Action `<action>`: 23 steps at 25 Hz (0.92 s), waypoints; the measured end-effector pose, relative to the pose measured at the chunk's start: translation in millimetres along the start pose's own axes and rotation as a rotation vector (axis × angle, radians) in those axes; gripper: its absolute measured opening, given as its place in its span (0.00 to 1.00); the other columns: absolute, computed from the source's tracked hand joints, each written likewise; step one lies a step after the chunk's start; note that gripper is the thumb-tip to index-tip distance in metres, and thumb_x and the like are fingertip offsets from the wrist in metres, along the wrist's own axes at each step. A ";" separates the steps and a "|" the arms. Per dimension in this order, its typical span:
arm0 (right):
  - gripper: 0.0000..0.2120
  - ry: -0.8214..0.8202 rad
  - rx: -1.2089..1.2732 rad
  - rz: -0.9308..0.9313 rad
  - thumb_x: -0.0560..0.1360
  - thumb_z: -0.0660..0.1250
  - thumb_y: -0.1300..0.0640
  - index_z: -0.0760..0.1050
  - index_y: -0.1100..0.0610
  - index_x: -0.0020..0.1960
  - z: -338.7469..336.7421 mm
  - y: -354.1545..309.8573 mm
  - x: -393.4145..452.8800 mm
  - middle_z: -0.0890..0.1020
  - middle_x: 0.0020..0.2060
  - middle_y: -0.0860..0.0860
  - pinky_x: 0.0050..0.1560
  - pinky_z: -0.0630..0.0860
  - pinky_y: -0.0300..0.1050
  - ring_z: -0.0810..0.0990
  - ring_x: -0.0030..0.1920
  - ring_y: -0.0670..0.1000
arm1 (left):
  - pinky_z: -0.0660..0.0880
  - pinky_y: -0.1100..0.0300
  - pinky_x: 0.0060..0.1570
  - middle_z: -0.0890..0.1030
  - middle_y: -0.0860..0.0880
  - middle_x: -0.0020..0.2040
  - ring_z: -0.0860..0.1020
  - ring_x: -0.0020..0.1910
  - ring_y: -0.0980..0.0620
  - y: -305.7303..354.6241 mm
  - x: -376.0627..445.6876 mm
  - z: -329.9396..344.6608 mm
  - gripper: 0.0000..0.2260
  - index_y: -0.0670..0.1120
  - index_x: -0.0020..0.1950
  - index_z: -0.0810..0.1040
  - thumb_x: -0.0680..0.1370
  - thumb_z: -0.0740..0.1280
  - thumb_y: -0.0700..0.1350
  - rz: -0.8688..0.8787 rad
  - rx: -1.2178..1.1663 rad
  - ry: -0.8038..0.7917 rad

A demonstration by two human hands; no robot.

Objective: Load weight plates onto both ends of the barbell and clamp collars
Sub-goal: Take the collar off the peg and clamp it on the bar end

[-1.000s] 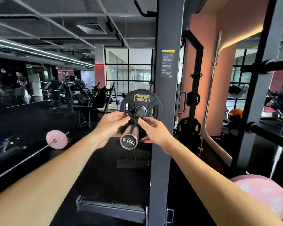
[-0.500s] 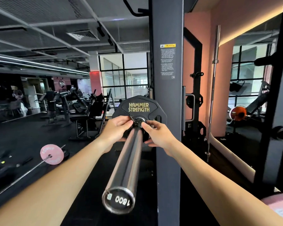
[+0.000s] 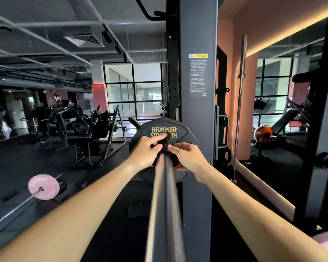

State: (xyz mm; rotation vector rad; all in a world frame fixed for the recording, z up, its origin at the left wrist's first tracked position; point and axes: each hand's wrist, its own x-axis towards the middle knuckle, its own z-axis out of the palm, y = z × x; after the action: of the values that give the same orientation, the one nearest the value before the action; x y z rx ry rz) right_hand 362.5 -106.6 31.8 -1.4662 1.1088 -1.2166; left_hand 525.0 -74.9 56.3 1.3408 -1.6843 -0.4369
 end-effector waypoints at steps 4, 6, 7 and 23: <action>0.34 0.024 -0.067 0.109 0.65 0.63 0.23 0.78 0.48 0.57 1.2 -16.3 -2.4 0.81 0.47 0.47 0.28 0.82 0.41 0.87 0.31 0.50 | 0.82 0.49 0.52 0.70 0.48 0.58 0.75 0.57 0.54 -4.5 8.6 -3.4 0.18 0.61 0.70 0.74 0.84 0.60 0.44 0.025 0.072 -0.032; 0.37 0.041 -0.086 0.160 0.64 0.62 0.21 0.74 0.49 0.57 4.8 -22.6 0.0 0.79 0.45 0.47 0.25 0.79 0.40 0.87 0.30 0.53 | 0.84 0.50 0.48 0.70 0.47 0.59 0.74 0.52 0.60 -7.4 9.8 -6.0 0.18 0.63 0.70 0.73 0.84 0.60 0.46 0.011 0.078 -0.055; 0.36 0.044 -0.062 0.183 0.65 0.64 0.23 0.73 0.49 0.59 6.7 -24.6 1.8 0.79 0.45 0.48 0.24 0.79 0.40 0.87 0.32 0.54 | 0.84 0.51 0.48 0.69 0.48 0.60 0.73 0.52 0.61 -8.1 9.6 -6.4 0.18 0.63 0.71 0.73 0.84 0.60 0.46 0.011 0.079 -0.063; 0.06 0.023 0.231 0.192 0.81 0.65 0.56 0.72 0.56 0.57 -2.6 -14.5 9.9 0.80 0.50 0.57 0.26 0.80 0.46 0.83 0.38 0.61 | 0.84 0.47 0.44 0.72 0.47 0.59 0.77 0.58 0.49 -4.4 3.5 -4.9 0.13 0.55 0.66 0.80 0.83 0.63 0.45 -0.029 -0.040 -0.020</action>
State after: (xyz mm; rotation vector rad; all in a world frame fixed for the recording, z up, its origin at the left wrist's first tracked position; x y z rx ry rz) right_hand 362.3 -113.8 48.0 -1.1480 1.0597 -1.1847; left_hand 531.6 -78.4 57.2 1.3372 -1.6657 -0.5001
